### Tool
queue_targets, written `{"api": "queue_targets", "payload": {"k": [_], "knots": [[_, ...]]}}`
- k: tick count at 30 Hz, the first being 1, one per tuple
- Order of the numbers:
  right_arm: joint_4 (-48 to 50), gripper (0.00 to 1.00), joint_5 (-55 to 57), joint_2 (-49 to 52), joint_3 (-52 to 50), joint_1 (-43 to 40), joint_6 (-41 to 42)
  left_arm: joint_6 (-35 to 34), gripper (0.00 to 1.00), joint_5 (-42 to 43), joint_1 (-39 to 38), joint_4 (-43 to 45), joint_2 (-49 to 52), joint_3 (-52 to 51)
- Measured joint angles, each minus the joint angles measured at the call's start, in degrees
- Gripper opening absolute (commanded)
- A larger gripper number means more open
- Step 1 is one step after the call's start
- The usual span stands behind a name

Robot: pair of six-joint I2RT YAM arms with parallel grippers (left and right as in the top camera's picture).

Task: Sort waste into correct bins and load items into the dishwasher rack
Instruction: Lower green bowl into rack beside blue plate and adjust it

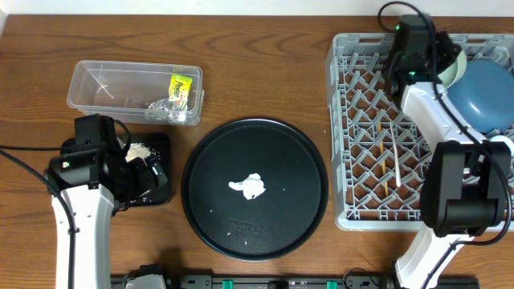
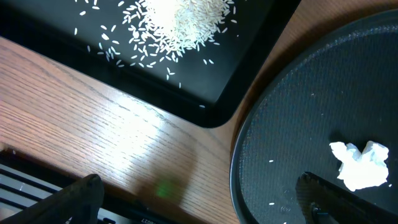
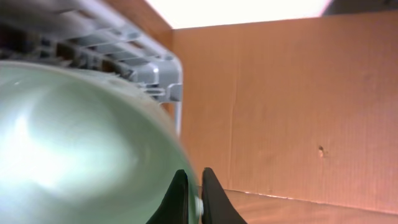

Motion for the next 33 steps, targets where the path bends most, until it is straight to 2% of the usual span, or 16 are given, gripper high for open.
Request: {"api": "queue_targets", "payload": {"k": [11, 33], "knots": [[0.92, 0.02, 1.97, -0.33, -1.44, 0.66, 1.16, 0.00, 1.00, 0.00, 0.00, -0.02, 0.00, 0.00], [-2.01, 0.07, 5.40, -0.33, -2.27, 10.36, 3.80, 0.00, 1.00, 0.00, -0.02, -0.02, 0.00, 0.00]]}}
